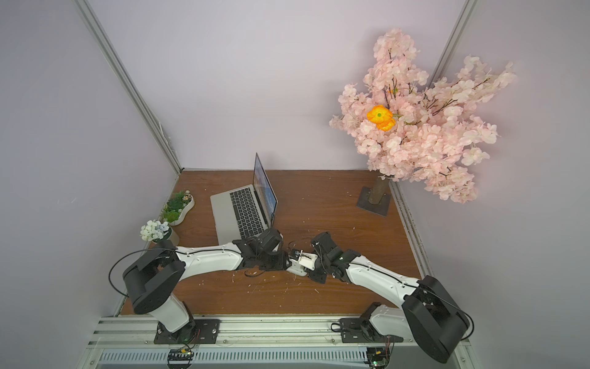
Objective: Remove the wireless mouse receiver from the laptop
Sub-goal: Insert the USB plug into the mouse.
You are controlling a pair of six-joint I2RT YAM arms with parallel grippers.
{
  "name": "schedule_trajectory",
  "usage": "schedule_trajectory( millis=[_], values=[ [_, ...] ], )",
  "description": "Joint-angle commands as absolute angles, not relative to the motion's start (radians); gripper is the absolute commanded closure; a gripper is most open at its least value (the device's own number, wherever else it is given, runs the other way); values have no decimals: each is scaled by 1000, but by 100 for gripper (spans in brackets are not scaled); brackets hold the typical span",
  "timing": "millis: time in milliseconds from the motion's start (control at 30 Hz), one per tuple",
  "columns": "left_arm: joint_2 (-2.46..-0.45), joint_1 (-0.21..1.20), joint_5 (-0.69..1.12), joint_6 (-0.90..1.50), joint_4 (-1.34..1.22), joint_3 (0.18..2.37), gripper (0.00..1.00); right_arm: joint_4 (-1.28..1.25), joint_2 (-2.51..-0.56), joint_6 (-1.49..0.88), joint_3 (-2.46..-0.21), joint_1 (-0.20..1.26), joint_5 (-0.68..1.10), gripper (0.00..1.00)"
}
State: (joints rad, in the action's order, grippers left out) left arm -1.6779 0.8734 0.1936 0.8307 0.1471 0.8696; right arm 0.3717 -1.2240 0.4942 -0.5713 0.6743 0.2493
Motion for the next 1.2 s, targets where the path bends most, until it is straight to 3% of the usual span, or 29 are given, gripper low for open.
schedule_trajectory(
  millis=[0,367,467,767,1000,1167],
  values=[
    [-1756,882,117,828,297,812,48,396,-1210,506,-554,679,233,95],
    [-1761,883,120,827,292,814,48,380,-1228,495,-560,681,227,93],
    [-1761,884,120,826,293,813,48,372,-1236,489,-564,681,233,87],
    [-1758,884,118,827,293,810,48,363,-1240,483,-568,681,242,82],
    [-1761,884,117,827,290,809,48,367,-1234,486,-574,681,259,71],
    [-1761,884,118,826,291,812,48,373,-1229,482,-584,681,269,69]
  ],
)
